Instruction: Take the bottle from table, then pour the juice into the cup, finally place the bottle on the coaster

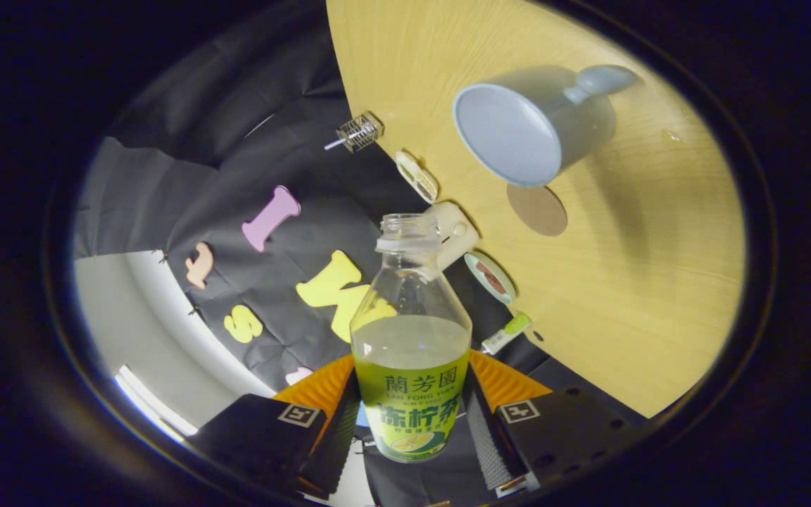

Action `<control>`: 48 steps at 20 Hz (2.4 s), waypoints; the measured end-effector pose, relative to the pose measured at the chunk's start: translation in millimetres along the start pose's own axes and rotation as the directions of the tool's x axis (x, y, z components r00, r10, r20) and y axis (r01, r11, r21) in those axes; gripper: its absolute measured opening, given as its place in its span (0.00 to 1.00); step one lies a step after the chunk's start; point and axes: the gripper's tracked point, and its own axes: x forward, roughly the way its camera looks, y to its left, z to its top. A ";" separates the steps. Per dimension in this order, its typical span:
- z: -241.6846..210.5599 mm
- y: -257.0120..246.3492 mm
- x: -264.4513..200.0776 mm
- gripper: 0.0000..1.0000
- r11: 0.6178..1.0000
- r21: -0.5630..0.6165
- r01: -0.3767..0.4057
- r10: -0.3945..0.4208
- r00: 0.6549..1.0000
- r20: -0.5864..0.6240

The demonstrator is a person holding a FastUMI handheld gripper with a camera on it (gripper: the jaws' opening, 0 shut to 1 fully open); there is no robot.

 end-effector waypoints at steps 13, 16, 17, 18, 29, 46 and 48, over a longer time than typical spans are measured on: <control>3.6 -1.7 0.4 0.78 0.619 -0.731 0.287 -0.226 0.957 0.184; -6.9 6.7 3.5 0.78 0.477 -0.836 0.273 -0.229 0.956 0.182; -8.9 10.6 5.8 0.78 0.421 -0.868 0.264 -0.219 0.958 0.184; -11.8 13.9 7.9 0.78 0.359 -0.896 0.260 -0.207 0.959 0.195; 5.9 16.0 70.9 0.80 -0.379 -0.882 0.281 -0.060 0.943 0.326; 103.6 -44.9 128.8 0.81 -0.489 -0.799 0.350 -0.019 0.912 0.411; 111.0 -54.4 131.0 0.81 -0.475 -0.808 0.350 -0.039 0.909 0.416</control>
